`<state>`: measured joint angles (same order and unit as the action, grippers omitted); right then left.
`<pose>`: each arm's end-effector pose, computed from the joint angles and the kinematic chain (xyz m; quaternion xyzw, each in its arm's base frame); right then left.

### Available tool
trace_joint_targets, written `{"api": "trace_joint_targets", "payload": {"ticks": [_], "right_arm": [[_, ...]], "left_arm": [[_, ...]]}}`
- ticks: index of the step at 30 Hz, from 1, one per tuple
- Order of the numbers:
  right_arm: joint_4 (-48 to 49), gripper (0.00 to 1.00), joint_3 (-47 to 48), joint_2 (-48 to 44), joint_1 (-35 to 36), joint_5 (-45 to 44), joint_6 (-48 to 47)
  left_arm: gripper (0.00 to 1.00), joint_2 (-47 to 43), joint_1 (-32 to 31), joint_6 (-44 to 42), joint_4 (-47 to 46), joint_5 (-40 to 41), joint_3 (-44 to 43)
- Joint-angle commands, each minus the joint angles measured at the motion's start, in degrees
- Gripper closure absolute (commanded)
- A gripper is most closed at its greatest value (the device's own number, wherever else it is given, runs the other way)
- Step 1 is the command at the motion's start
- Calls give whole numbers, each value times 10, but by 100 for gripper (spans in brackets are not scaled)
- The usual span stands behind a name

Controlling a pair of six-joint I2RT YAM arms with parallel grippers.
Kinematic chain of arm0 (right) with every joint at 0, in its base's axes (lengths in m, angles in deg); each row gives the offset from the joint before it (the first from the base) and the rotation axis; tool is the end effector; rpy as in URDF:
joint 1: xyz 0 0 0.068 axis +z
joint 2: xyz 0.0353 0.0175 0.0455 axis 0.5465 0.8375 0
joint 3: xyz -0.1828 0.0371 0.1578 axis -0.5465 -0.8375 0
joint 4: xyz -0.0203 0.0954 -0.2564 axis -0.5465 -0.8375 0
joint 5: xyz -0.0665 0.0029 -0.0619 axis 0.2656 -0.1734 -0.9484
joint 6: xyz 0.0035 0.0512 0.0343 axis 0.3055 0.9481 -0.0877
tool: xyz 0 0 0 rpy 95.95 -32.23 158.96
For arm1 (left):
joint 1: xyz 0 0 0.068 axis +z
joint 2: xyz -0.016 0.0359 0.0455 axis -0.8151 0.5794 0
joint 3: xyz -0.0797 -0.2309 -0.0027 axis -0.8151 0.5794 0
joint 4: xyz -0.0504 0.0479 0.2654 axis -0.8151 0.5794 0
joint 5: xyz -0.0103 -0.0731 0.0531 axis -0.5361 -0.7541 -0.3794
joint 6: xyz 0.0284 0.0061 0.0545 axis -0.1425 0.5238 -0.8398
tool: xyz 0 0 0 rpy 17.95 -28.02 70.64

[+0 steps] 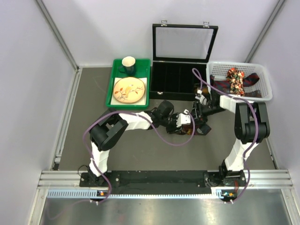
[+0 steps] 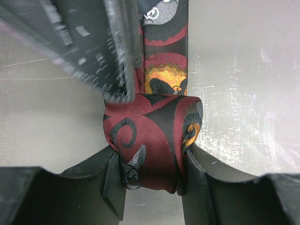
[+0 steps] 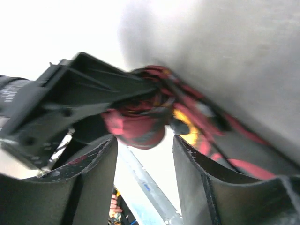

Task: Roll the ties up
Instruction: Roll the tie at the center of the board.

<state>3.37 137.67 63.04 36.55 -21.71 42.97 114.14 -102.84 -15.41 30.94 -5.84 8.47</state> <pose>0.3198 0.0561 0.1031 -0.0270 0.8964 0.4417 0.0255 0.2601 -0.3273 0.1019 0.6443 0.6071 -0.2977 0.3574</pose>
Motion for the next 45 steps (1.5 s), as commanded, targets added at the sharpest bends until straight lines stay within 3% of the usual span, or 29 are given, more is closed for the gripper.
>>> {"api": "trace_joint_targets", "payload": {"ticks": [1,5,10,11,12,15,18,20,23,32,39,45], "right_arm": [[17,50,-11,-28,11,67,8],[18,51,-9,-12,30,48,0],[25,60,0,22,48,-14,-21],[25,65,3,28,49,-21,-24],[26,81,5,33,49,-29,-26],[13,100,18,51,49,-55,-30],[25,100,14,50,48,-82,-43],[31,100,13,49,47,-95,-47],[39,100,10,49,42,-116,-51],[49,100,6,43,40,-157,-57],[49,100,7,41,38,-175,-54],[39,100,14,38,38,-192,-47]], "left_arm": [[71,28,-10,-31,165,83,-25],[67,45,-12,-30,189,86,-57],[62,56,-11,-25,196,70,-73],[60,57,-12,-26,198,68,-73],[59,58,-11,-26,201,63,-74],[50,65,-10,-22,223,60,-87],[37,59,7,-6,204,18,-85],[24,50,24,10,168,-27,-71],[18,35,48,33,89,-89,-45],[12,46,71,140,-201,-224,10],[7,81,57,190,-318,-238,16],[23,124,49,237,-318,-202,-16]]}}
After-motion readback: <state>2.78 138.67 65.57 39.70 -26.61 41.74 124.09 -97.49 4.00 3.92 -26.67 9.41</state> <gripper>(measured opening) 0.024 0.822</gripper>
